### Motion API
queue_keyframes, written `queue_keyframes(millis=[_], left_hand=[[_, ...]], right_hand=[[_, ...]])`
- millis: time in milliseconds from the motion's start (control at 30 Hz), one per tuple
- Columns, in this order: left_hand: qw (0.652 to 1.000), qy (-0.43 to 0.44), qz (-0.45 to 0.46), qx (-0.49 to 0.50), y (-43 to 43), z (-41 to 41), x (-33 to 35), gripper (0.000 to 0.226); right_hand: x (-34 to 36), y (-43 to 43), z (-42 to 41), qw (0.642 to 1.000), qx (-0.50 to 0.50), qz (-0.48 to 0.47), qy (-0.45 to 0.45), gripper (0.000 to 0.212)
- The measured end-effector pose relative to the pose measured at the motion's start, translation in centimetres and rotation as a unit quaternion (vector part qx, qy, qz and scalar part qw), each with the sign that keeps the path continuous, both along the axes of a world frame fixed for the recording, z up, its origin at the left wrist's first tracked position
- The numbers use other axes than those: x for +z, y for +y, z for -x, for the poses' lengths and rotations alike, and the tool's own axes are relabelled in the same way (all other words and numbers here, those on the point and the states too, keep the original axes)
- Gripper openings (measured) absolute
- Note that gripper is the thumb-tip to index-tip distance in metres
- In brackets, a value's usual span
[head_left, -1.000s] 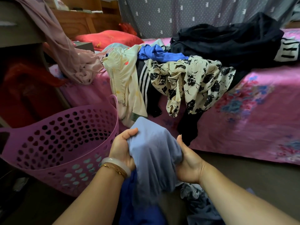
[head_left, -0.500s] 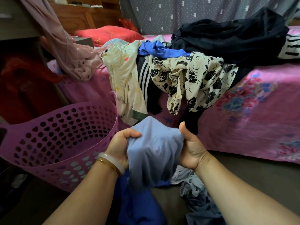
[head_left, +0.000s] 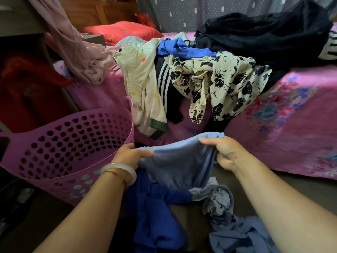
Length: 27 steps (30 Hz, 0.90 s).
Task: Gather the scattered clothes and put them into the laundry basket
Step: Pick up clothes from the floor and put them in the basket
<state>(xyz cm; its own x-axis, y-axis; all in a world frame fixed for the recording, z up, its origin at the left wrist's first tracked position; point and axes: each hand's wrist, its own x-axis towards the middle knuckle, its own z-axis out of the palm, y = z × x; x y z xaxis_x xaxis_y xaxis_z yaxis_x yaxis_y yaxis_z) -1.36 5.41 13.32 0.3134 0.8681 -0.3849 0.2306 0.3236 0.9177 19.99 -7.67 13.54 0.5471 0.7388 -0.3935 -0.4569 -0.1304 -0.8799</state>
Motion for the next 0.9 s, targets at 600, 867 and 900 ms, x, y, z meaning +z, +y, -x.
queue_keyframes(millis=[600,867,900], left_hand=[[0.892,0.23,-0.389,0.004,-0.6,0.0,0.1,0.006],[0.893,0.284,-0.349,0.006,-1.8,-0.3,0.6,0.033],[0.907,0.279,-0.314,0.003,-1.9,-0.6,0.6,0.033]], right_hand=[[1.1,-0.2,-2.0,0.971,0.077,-0.044,-0.224,0.1],[0.5,-0.1,-0.2,0.677,0.042,0.198,-0.707,0.019],[0.6,0.1,0.3,0.652,0.044,0.202,-0.729,0.026]])
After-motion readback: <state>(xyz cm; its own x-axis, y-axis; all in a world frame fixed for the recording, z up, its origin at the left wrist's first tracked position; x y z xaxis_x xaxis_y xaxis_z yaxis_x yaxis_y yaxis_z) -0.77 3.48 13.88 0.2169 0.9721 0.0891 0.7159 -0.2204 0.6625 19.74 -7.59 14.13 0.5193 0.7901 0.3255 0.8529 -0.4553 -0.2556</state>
